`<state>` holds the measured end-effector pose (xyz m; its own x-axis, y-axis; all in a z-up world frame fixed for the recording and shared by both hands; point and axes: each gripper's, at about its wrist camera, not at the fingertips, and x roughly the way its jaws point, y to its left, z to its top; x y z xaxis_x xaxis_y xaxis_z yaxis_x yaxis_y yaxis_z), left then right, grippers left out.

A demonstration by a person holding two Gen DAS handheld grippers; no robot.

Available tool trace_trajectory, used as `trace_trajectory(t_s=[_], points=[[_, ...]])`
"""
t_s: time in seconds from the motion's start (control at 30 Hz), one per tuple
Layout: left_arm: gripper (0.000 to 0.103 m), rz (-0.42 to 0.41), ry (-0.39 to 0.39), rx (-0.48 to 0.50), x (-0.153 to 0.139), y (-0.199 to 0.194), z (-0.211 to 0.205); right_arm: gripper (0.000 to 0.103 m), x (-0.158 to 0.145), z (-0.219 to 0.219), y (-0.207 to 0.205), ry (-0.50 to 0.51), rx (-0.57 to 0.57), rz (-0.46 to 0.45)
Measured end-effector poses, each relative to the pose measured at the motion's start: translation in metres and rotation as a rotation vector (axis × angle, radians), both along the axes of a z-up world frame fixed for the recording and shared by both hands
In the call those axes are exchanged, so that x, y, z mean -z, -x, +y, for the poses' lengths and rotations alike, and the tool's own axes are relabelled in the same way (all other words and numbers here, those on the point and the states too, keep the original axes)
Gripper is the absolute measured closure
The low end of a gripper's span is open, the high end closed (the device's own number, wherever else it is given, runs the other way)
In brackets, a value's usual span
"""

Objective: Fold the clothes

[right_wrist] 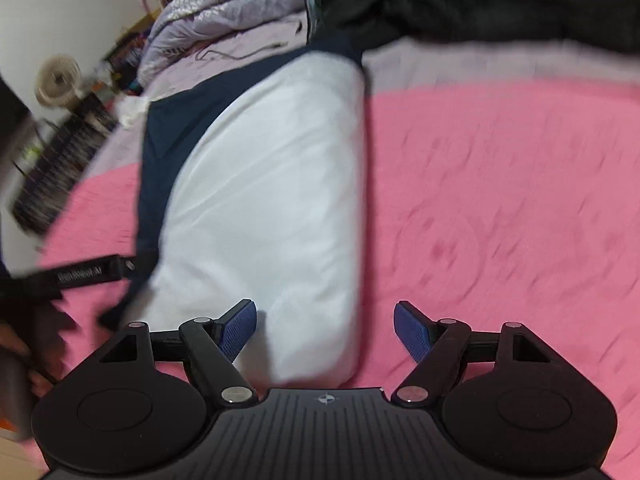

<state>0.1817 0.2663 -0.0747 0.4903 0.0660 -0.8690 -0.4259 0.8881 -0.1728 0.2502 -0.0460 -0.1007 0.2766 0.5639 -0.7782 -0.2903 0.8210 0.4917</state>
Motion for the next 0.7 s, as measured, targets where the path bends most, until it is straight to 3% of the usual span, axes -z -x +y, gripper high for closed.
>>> trace_trajectory(t_s=[0.07,0.13,0.27,0.3,0.37,0.43,0.47,0.63,0.7], points=[[0.001,0.009,-0.004,-0.020,0.002,0.013,0.005,0.024,0.007,0.001,0.003,-0.039,-0.013,0.039],[0.000,0.036,-0.067,0.006,0.004,0.015,-0.001,0.018,0.006,0.006,0.005,-0.034,-0.037,0.021],[0.000,0.064,-0.163,0.033,0.008,0.011,-0.011,0.019,-0.001,0.018,0.007,0.002,-0.044,-0.003],[0.000,0.070,-0.173,0.031,0.008,0.010,-0.012,0.019,-0.005,0.026,0.011,0.090,-0.051,-0.066],[0.000,0.081,-0.185,0.027,0.008,0.009,-0.014,0.015,-0.015,0.041,0.037,0.297,-0.124,-0.311],[0.000,0.085,-0.188,0.027,0.008,0.007,-0.015,0.014,-0.016,0.057,0.072,0.453,-0.238,-0.545],[0.000,0.083,-0.187,0.029,0.008,0.007,-0.014,0.014,-0.014,0.063,0.087,0.497,-0.290,-0.617],[0.000,0.071,-0.195,0.052,0.008,0.007,-0.015,0.014,0.008,0.086,0.127,0.661,-0.373,-0.827],[0.000,0.070,-0.198,0.057,0.009,0.007,-0.015,0.011,0.010,0.088,0.118,0.707,-0.305,-0.854]])
